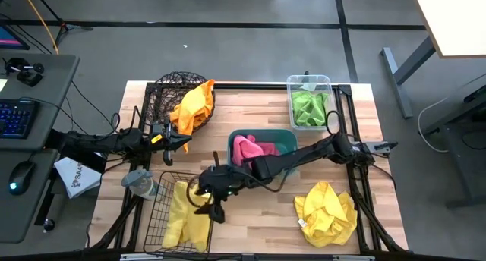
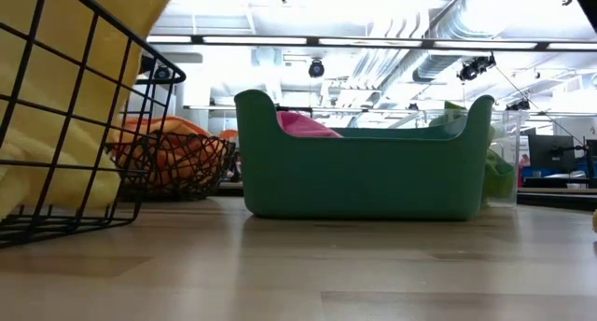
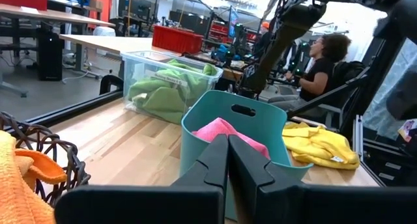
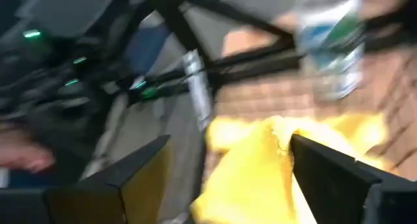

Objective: Sort microfiber towel by color & place in baskets
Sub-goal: Put the yellow microfiber cloth into the bottom black wire basket

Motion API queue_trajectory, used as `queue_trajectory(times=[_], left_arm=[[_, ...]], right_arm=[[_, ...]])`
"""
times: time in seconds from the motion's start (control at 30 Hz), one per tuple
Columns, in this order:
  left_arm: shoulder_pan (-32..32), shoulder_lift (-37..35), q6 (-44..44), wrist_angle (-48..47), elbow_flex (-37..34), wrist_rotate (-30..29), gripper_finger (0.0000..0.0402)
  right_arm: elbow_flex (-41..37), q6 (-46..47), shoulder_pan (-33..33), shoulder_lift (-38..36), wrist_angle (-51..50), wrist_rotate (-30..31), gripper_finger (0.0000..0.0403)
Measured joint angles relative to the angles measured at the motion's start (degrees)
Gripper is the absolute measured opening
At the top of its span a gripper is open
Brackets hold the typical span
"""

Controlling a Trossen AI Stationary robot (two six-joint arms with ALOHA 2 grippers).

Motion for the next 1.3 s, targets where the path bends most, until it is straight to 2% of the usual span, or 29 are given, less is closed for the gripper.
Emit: queue_trajectory(times=[0.1, 0.17, 0.27, 0.47, 0.6, 0.7, 0.87, 1.0, 1.07, 1.13, 1.2, 1.3], left_arm=[[0.01, 0.0, 0.02, 0.0, 0.0, 0.0, 0.0], [0.0, 0.0, 0.0, -0.01, 0.0, 0.0, 0.0], [0.02, 0.0, 0.0, -0.04, 0.0, 0.0, 0.0], [0.01, 0.0, 0.02, -0.01, -0.01, 0.0, 0.0], [0.02, 0.0, 0.02, -0.02, 0.0, 0.0, 0.0], [0.02, 0.0, 0.0, 0.0, 0.0, 0.0, 0.0], [0.0, 0.0, 0.02, -0.02, -0.02, 0.0, 0.0], [0.0, 0.0, 0.02, 0.0, -0.01, -0.01, 0.0], [0.0, 0.0, 0.0, -0.04, 0.0, -0.02, 0.0], [0.0, 0.0, 0.02, 0.0, -0.02, -0.02, 0.0], [0.0, 0.0, 0.0, 0.0, 0.0, -0.02, 0.0], [0.0, 0.0, 0.01, -0.01, 0.0, -0.08, 0.0]], right_arm=[[1.16, 5.05, -0.96, 0.01, -4.61, -9.77, 0.0306], [1.16, 5.02, -1.4, 0.19, -8.48, -12.95, 0.0306], [1.02, 2.17, -1.47, 0.53, -9.51, -12.08, 0.0307], [1.16, 3.5, -1.44, 0.63, 10.25, -12.89, 0.0307], [1.16, 2.15, -1.65, 0.69, 10.38, -13.19, 0.0307], [1.14, 0.08, -2.05, -0.63, 0.32, -15.84, 0.0307], [1.14, -8.64, -0.36, -4.46, -28.32, -16.76, 0.0307], [-0.34, -13.01, 4.04, -7.85, -44.23, -10.62, 0.0307], [-4.09, -12.75, 6.69, -10.71, -48.09, -6.28, 0.0307], [-11.18, -9.08, 9.22, -14.46, -49.13, -3.65, 0.0307], [-21.6, -3.01, 11.8, -19.39, -47.05, -3.22, 0.0307], [-39.38, 12.0, 16.47, -29.19, -41.55, -3.21, 0.0307]])
